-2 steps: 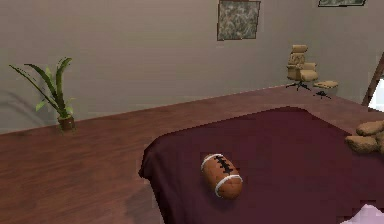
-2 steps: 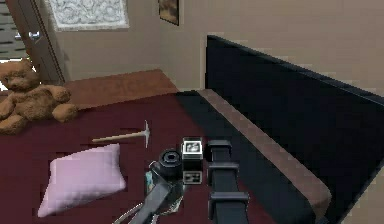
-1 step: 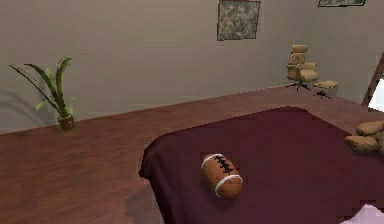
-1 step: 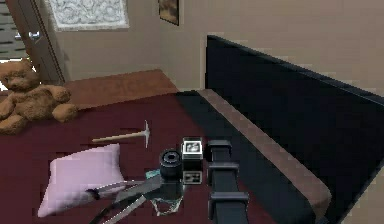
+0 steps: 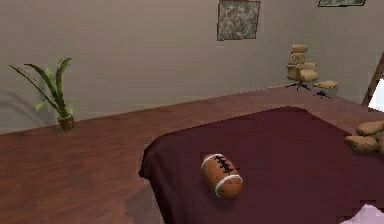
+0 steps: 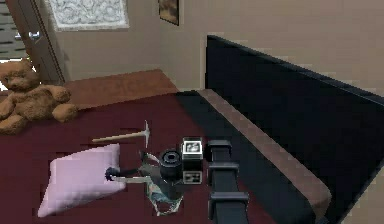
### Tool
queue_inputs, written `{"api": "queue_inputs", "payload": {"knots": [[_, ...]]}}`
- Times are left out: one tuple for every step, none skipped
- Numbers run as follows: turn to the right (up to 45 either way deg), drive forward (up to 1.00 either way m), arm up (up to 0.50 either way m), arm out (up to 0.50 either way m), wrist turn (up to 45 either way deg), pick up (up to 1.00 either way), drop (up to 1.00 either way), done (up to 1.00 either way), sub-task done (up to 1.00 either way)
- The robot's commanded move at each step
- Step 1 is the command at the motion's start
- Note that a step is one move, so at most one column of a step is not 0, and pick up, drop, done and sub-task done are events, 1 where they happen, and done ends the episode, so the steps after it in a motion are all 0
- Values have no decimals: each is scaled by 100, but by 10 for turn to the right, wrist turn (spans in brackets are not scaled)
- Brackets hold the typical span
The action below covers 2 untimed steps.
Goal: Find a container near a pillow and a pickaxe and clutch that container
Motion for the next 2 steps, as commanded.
{"api": "queue_inputs", "payload": {"knots": [[0,0,0,0,330,0,0,0,0],[0,0,0,2,0,0,0,0,0]]}}
